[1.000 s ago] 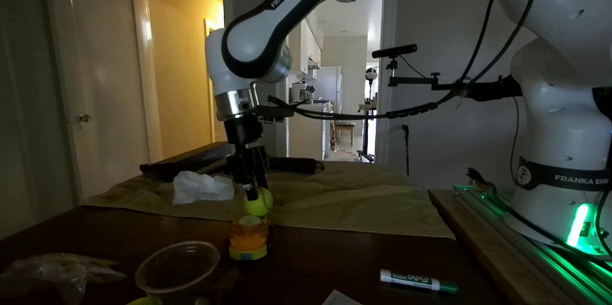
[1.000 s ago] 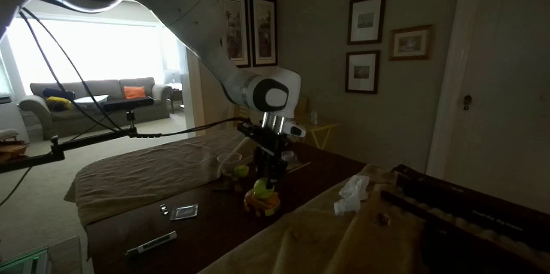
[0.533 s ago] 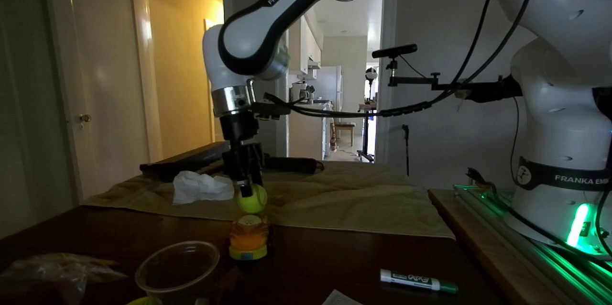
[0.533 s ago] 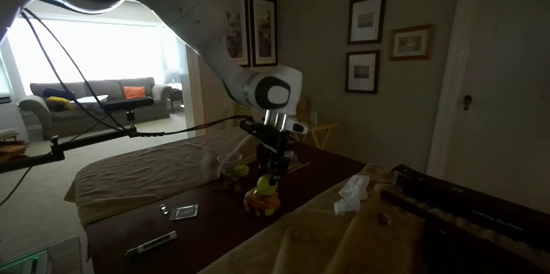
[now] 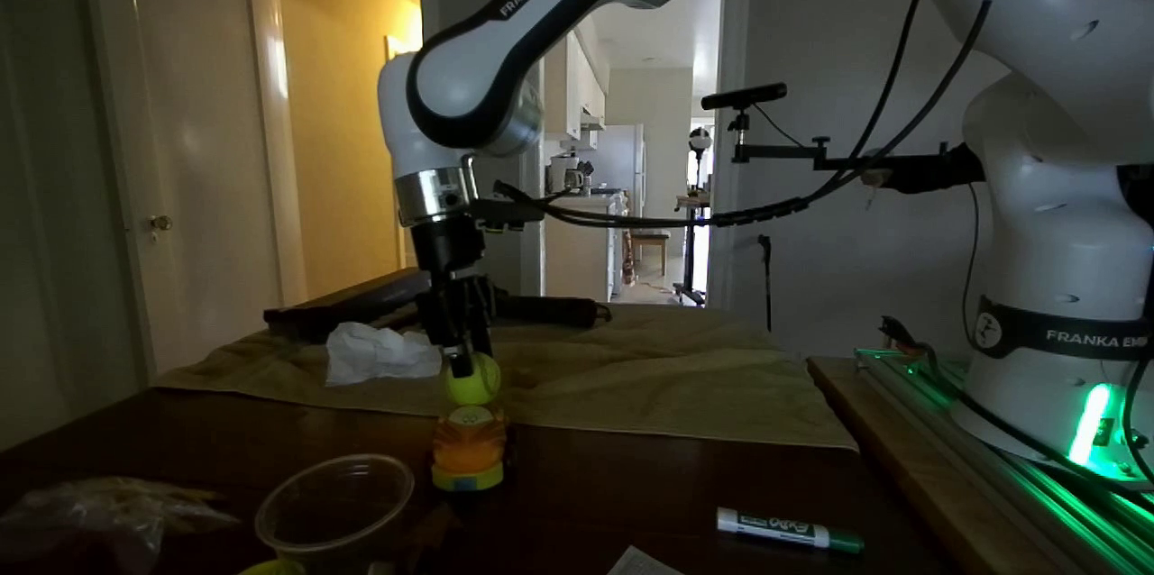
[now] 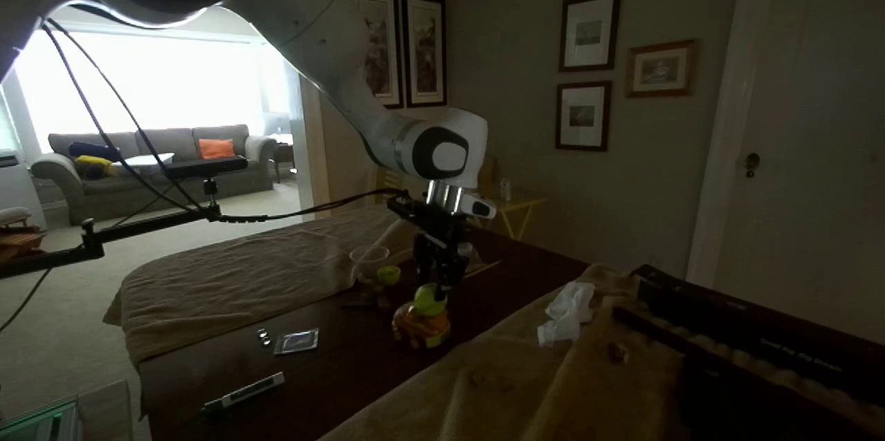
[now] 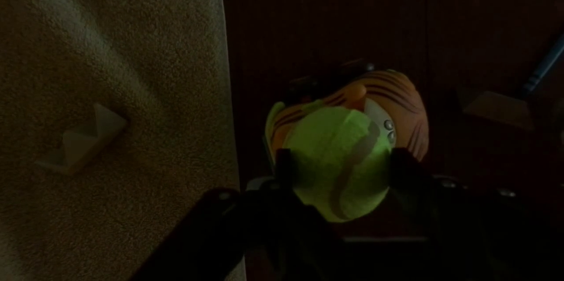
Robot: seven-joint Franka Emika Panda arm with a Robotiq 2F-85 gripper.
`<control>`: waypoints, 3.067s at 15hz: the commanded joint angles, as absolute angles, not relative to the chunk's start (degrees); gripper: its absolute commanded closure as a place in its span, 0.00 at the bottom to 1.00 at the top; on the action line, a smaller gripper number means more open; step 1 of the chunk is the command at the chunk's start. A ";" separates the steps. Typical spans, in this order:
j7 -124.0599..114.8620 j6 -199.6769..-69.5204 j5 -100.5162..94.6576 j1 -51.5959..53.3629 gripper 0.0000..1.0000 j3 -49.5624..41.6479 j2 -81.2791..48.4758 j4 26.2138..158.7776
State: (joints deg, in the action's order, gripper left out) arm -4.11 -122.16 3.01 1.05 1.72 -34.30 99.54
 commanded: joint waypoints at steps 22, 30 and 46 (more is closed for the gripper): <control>-3.62 -125.19 5.35 3.80 0.00 4.53 -25.59 103.91; -3.88 -127.14 5.21 4.07 0.00 4.91 -26.59 104.26; -2.43 -134.52 5.47 3.45 0.00 5.22 -32.43 107.56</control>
State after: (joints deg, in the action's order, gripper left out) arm -4.25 -131.71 3.73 3.94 4.72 -31.76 105.88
